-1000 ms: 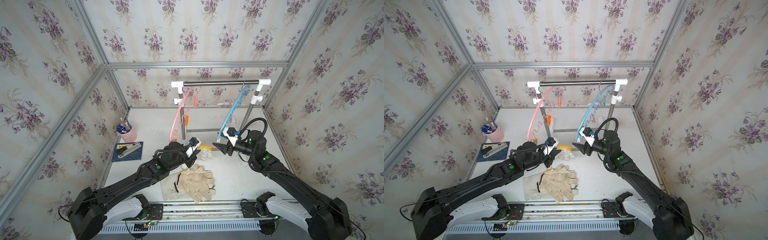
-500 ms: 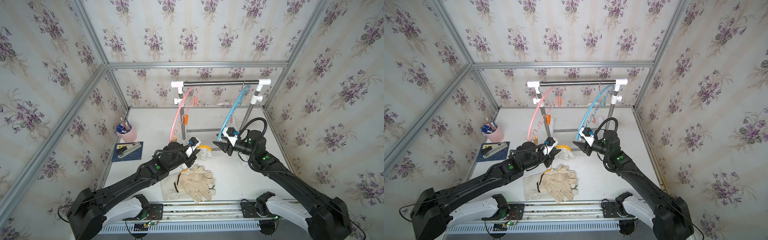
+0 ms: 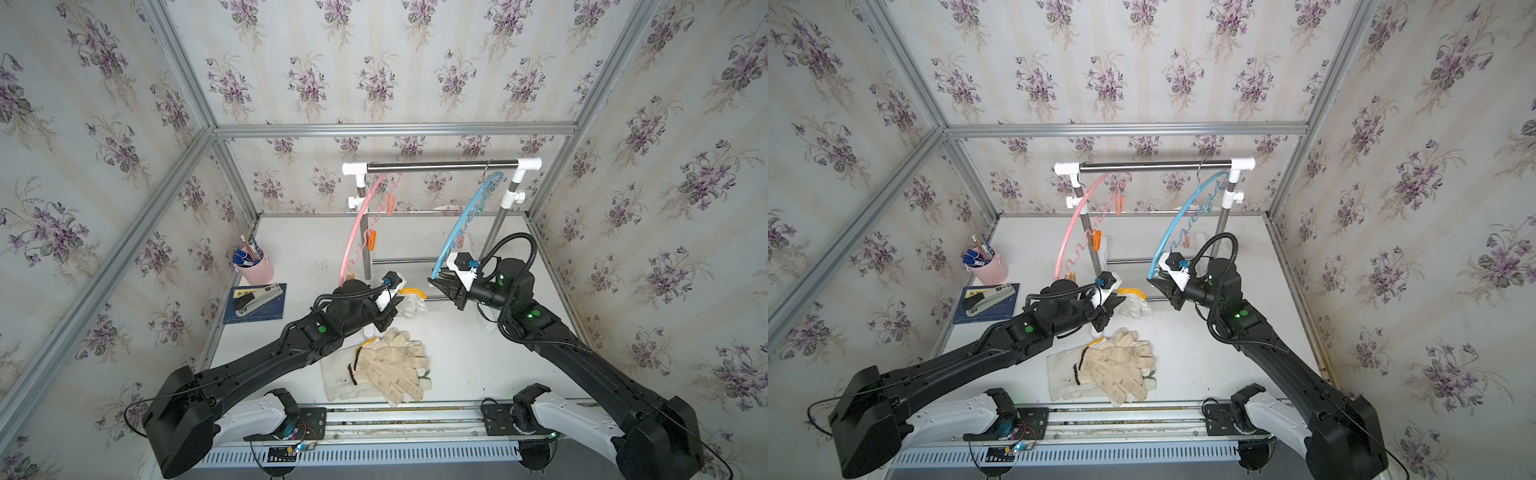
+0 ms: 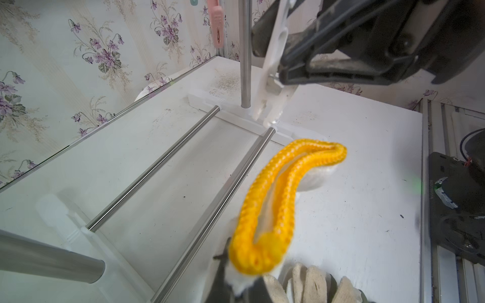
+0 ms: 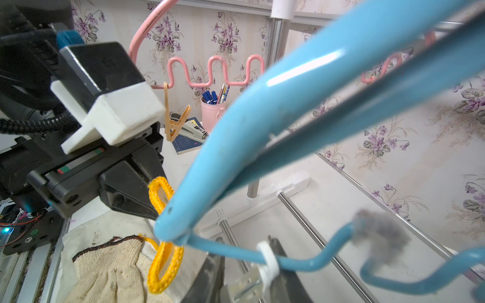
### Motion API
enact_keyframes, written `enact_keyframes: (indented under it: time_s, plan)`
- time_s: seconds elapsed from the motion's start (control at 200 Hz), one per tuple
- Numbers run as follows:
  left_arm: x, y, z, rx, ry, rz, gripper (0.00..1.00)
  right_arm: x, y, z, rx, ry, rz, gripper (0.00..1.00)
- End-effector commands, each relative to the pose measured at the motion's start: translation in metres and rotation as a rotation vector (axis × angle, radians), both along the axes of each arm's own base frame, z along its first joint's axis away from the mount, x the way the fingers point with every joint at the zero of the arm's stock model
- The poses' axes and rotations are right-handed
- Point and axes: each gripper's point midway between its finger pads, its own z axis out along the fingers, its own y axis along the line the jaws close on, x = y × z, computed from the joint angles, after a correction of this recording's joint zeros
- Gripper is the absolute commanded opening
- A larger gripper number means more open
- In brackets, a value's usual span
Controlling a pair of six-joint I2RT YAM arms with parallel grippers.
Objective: Clip the gloves onto a hanger to dry
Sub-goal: Open the clamp at the hanger.
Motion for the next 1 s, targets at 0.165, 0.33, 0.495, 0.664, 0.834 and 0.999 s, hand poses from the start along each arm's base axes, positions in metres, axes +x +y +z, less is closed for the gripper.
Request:
enact_keyframes:
  time_s: [0.165,0.33,0.495,0.664,0.834,0.999]
  plan:
    - [0.001,0.0,0.005,0.006,-0.03,-0.006,0.03,-0.004,0.004,0.003,0.004,0.004,0.042,0.21]
    - [0.006,0.001,0.002,0.039,-0.027,0.012,0.03,-0.005,0.006,0.004,-0.012,0.007,0.057,0.1]
    - [0.01,-0.003,0.0,0.053,-0.016,0.01,0.02,-0.004,0.006,0.006,-0.018,0.005,0.055,0.07]
    - [0.019,-0.002,0.0,0.053,-0.016,0.054,0.0,-0.006,0.005,0.007,-0.017,0.002,0.055,0.06]
    - [0.039,0.005,-0.006,0.1,-0.018,0.171,0.0,-0.005,0.004,0.01,-0.011,0.0,0.043,0.06]
    - [0.053,0.005,-0.008,0.121,-0.024,0.264,0.0,-0.001,0.001,0.016,0.005,0.002,0.006,0.06]
